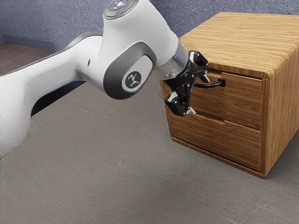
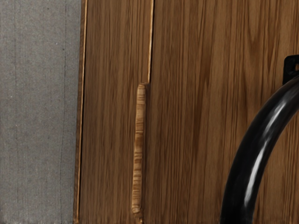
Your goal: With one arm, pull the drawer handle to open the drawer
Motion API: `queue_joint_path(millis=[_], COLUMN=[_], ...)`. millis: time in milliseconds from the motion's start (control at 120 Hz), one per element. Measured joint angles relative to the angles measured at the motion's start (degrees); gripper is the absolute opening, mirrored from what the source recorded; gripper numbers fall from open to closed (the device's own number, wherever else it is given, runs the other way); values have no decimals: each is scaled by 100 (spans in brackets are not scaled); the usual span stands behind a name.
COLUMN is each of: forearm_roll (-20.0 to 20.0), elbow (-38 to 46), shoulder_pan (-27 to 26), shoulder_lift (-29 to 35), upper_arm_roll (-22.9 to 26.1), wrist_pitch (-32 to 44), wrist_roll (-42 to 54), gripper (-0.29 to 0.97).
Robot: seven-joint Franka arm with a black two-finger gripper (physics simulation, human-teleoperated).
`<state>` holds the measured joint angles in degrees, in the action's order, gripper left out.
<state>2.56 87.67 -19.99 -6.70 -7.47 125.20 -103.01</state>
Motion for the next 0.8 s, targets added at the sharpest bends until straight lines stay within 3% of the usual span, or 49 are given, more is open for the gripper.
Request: queue_joint_path(millis=[800], forearm_roll=[137], elbow=[2152], shoulder_pan=[-131], shoulder_lift=[1618], upper_arm_roll=[-17], wrist_pitch=[561], wrist_roll=[-51], gripper=[68])
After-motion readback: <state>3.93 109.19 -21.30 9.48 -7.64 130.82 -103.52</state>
